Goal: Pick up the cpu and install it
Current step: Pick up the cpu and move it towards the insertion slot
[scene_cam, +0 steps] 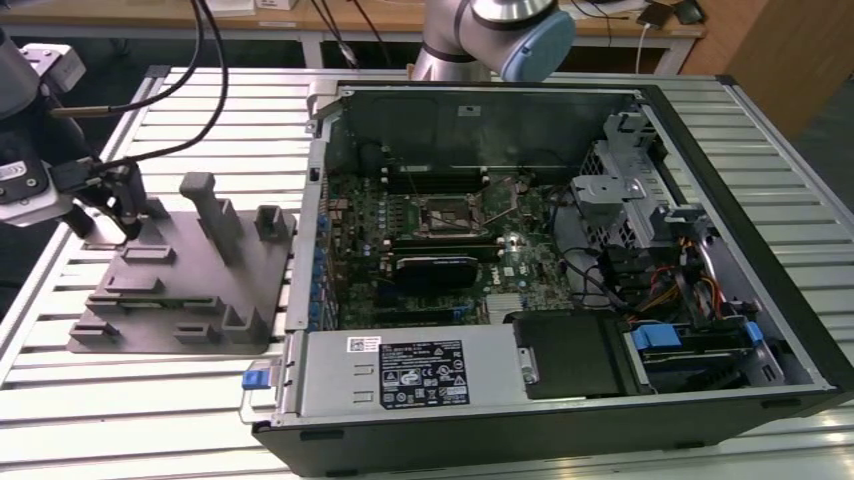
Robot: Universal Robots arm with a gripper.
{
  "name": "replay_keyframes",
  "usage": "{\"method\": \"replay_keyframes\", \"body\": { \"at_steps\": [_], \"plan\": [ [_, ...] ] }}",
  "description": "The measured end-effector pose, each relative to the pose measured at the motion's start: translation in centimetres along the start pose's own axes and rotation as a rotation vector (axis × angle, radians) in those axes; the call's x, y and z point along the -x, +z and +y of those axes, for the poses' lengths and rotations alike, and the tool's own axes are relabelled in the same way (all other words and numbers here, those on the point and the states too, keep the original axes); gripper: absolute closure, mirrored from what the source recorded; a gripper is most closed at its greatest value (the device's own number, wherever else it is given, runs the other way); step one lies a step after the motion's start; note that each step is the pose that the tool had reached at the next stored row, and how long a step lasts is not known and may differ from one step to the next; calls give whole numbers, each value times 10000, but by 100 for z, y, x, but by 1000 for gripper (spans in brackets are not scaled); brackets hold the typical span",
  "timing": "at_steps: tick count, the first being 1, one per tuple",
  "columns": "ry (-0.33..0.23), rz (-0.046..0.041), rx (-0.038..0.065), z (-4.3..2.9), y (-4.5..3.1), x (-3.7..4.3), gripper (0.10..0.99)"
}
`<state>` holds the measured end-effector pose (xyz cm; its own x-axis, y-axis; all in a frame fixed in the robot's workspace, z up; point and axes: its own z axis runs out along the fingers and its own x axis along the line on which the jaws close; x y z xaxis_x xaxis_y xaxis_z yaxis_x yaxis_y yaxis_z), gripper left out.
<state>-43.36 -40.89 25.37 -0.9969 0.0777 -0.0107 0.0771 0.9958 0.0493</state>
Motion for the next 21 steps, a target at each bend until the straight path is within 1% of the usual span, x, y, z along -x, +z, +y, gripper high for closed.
{"method": "replay_keyframes", "body": {
  "at_steps": [9, 21],
  "plan": [
    [-1, -9, 1, 9, -185, 2, 545],
    [-1, -18, 1, 21, -401, 4, 545]
  ]
}}
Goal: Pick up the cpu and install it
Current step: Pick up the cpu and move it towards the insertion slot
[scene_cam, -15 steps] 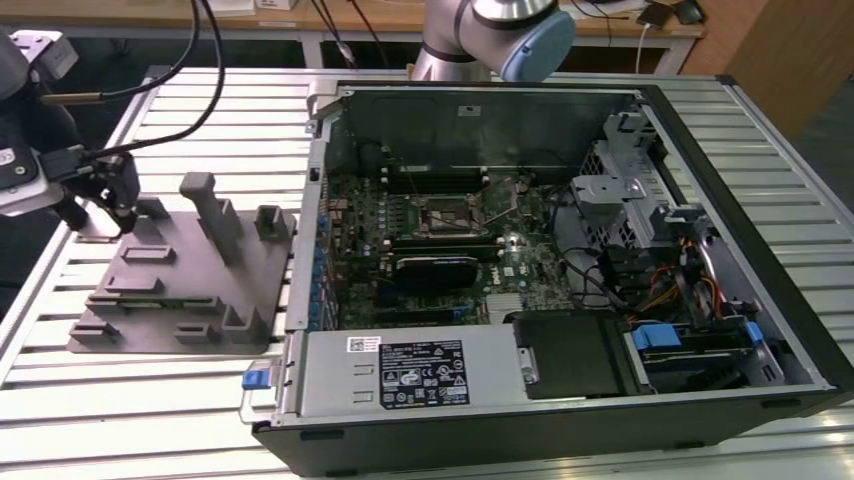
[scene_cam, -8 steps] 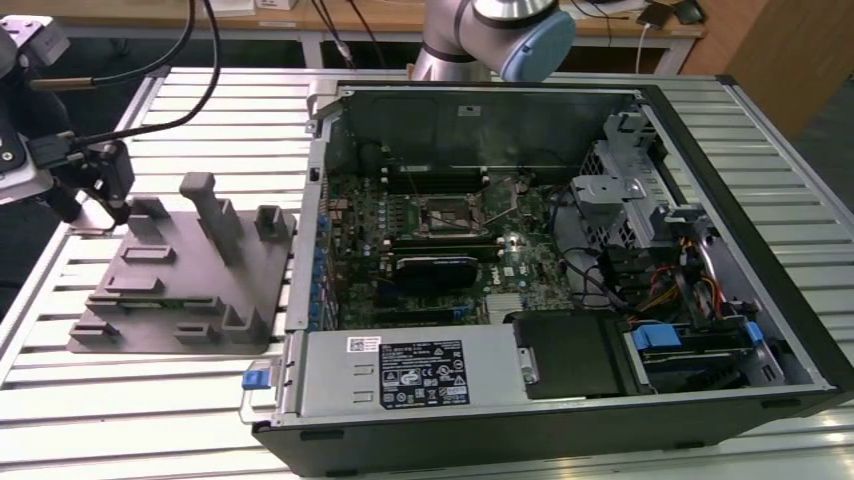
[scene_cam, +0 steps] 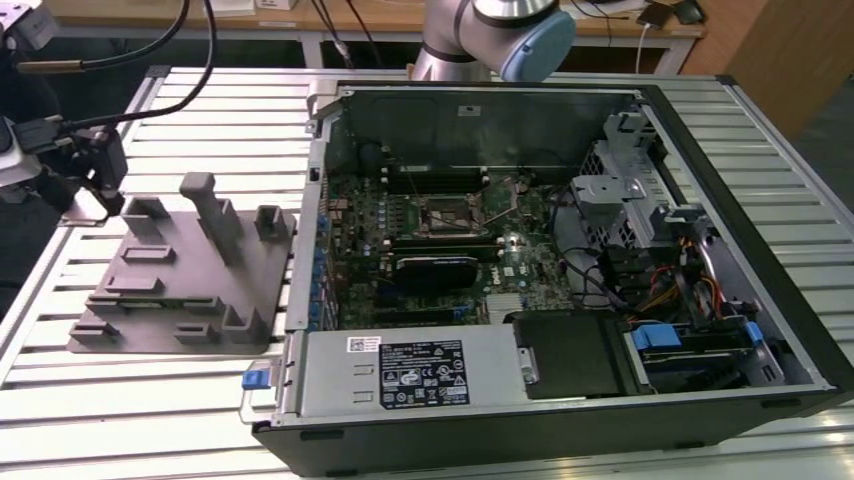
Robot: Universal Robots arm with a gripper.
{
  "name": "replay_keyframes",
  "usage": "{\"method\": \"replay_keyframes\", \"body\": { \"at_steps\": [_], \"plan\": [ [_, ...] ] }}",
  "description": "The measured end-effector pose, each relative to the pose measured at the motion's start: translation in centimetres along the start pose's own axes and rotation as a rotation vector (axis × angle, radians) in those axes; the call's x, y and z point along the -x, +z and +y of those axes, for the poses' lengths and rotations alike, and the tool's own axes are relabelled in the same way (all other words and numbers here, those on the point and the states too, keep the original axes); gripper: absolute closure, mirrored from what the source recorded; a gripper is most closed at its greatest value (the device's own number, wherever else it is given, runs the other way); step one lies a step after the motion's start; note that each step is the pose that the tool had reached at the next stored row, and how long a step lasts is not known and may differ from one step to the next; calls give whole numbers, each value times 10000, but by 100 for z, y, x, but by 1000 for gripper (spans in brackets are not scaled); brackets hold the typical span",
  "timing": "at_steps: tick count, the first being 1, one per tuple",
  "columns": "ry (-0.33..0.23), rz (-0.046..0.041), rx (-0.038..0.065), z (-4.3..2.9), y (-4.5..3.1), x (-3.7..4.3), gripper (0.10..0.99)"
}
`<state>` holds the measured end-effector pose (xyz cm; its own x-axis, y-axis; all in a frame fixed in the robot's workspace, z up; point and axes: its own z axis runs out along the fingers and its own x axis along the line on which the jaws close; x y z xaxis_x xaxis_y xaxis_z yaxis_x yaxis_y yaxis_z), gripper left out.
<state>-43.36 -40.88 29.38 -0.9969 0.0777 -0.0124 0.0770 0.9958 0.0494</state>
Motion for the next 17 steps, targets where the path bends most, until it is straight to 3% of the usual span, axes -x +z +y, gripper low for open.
{"method": "replay_keyframes", "body": {
  "at_steps": [17],
  "plan": [
    [-1, -12, 1, 20, -362, 4, 545]
  ]
}}
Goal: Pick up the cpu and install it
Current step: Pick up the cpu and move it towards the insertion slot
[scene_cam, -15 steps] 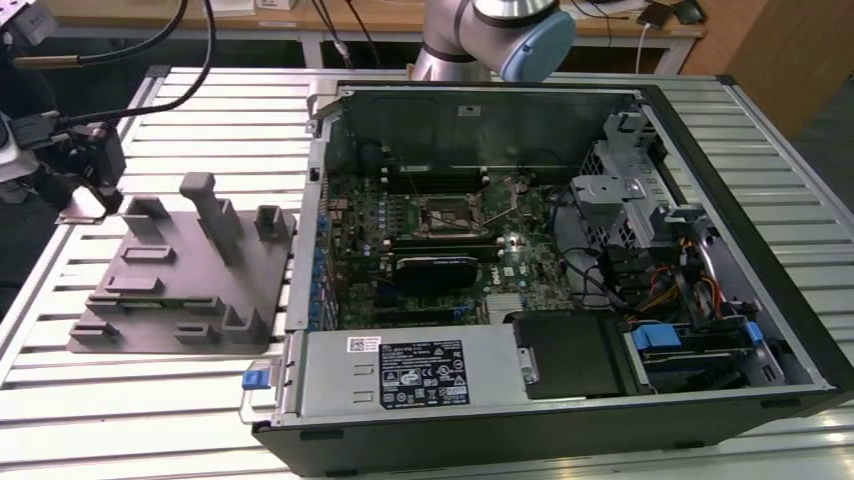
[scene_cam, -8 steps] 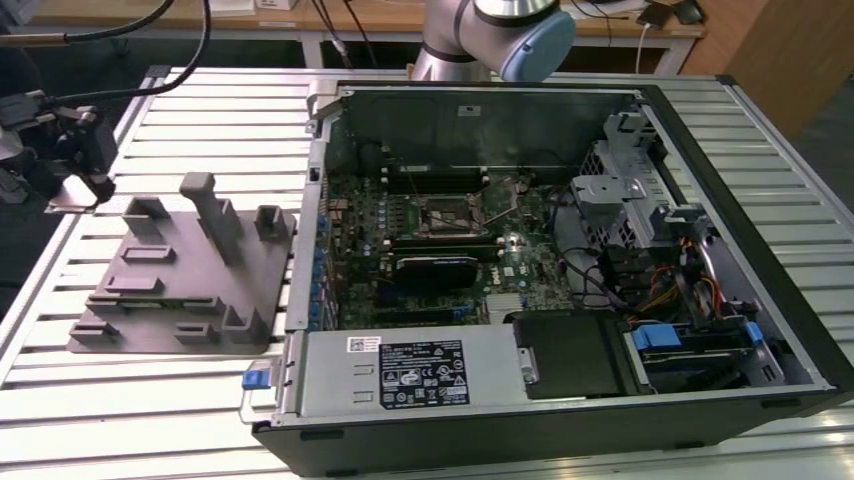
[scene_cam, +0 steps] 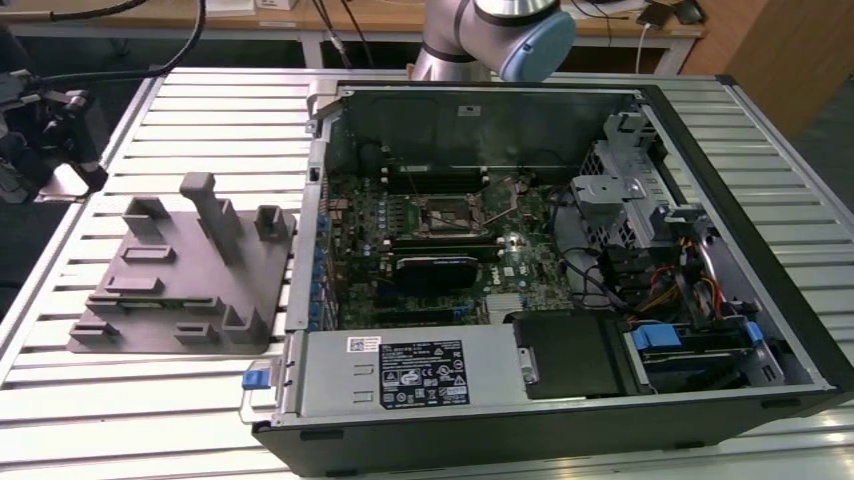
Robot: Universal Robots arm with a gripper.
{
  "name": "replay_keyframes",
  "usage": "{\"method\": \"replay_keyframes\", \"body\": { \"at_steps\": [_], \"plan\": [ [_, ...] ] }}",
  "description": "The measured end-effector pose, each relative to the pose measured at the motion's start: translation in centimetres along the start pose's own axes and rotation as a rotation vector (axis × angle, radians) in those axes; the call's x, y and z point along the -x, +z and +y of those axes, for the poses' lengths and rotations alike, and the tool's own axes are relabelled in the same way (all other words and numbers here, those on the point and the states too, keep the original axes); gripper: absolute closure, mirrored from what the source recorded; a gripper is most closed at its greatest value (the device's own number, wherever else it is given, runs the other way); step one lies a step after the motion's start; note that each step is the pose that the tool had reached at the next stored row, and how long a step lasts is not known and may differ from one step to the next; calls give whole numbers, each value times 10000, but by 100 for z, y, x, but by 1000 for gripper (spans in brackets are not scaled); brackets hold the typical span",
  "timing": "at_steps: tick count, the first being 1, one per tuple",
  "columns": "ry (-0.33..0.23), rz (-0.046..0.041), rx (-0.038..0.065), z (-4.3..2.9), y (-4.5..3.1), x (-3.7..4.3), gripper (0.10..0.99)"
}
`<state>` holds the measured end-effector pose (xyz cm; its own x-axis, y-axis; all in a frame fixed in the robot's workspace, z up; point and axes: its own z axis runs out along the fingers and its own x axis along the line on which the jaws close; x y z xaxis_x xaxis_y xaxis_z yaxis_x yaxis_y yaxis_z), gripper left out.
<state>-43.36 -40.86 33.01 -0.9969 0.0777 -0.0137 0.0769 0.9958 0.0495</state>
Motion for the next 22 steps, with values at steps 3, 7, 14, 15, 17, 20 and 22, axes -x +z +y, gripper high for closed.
{"method": "replay_keyframes", "body": {
  "at_steps": [3, 7, 14, 15, 17, 20, 22],
  "plan": [
    [0, -5, 0, 6, -115, 2, 545],
    [-1, -11, 1, 11, -205, 3, 545],
    [-1, -23, 2, 20, -369, 5, 545],
    [-1, -24, 2, 21, -392, 5, 545],
    [-2, -29, 3, 24, -434, 6, 545],
    [-2, -31, 2, 26, -485, 6, 545],
    [-2, -34, 3, 26, -489, 6, 545]
  ]
}}
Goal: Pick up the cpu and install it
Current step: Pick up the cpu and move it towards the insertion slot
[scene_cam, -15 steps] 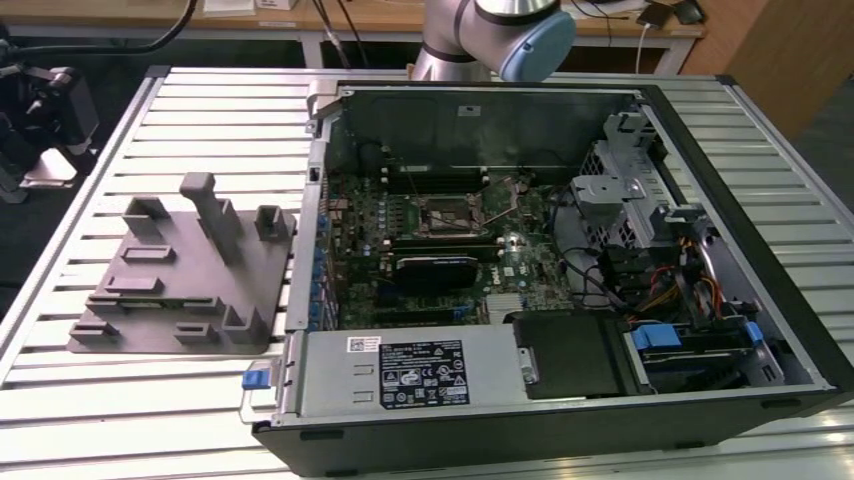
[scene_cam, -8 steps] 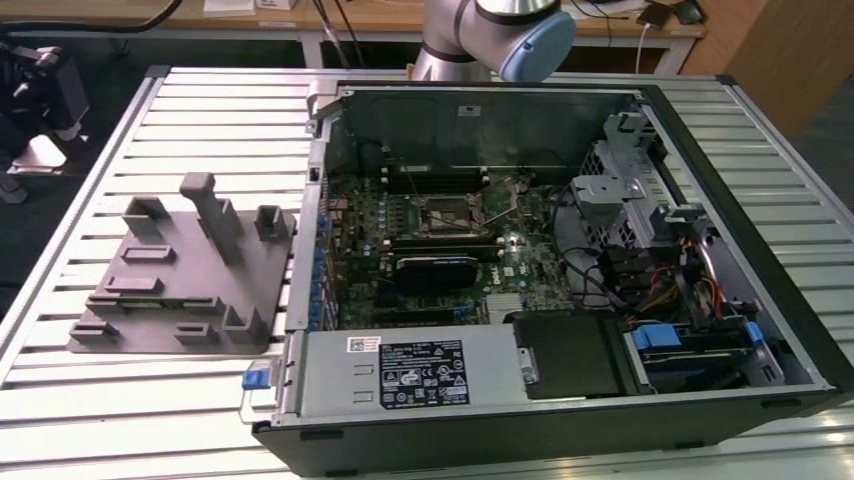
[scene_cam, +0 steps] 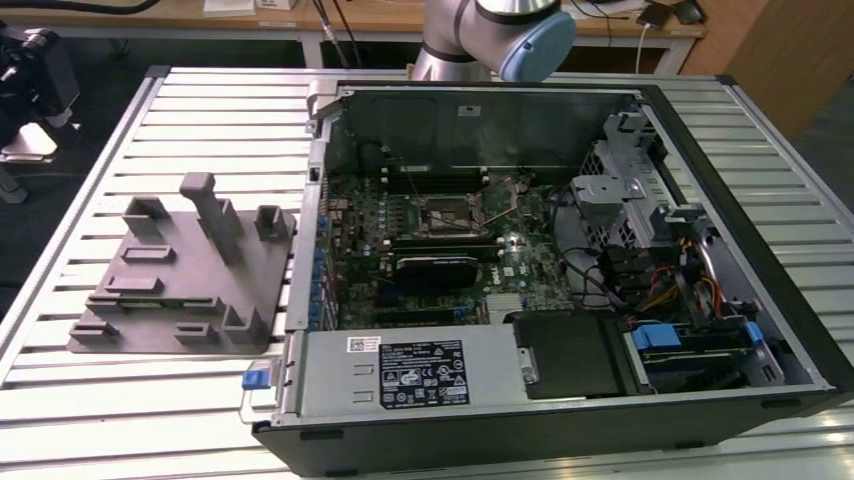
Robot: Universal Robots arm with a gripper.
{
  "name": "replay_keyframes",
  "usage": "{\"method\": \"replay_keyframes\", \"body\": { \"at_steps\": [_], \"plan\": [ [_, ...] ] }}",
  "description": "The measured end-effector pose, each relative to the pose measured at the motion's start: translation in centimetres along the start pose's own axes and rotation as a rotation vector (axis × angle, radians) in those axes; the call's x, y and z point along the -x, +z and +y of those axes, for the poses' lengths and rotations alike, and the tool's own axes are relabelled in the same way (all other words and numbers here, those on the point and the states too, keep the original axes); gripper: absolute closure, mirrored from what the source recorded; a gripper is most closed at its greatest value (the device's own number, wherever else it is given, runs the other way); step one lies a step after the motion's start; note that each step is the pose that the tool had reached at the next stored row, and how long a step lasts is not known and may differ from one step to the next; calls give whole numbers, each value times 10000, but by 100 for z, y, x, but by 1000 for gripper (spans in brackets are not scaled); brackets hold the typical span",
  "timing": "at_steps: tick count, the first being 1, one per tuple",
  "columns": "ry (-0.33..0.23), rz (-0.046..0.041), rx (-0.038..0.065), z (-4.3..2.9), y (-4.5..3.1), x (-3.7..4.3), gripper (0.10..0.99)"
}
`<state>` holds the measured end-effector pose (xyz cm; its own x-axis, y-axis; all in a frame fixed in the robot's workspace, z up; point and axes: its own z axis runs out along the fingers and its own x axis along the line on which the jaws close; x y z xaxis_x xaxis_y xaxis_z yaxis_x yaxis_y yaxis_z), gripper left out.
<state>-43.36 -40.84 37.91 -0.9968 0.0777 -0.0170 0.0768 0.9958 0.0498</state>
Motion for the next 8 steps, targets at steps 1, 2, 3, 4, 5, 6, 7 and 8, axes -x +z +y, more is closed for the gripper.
{"method": "replay_keyframes", "body": {
  "at_steps": [1, 2, 3, 4, 5, 6, 7, 8],
  "plan": [
    [0, -1, 1, 0, 0, 0, 545],
    [0, 0, 1, 0, -1, 0, 545],
    [0, 1, -1, 0, -2, 1, 545],
    [0, 2, -2, 1, -3, 2, 545],
    [1, 4, -2, 2, -4, 8, 545],
    [0, 3, -2, 2, -3, 17, 545],
    [0, 2, -1, 3, -2, 30, 545],
    [0, 2, -1, 4, -2, 44, 545]
  ]
}}
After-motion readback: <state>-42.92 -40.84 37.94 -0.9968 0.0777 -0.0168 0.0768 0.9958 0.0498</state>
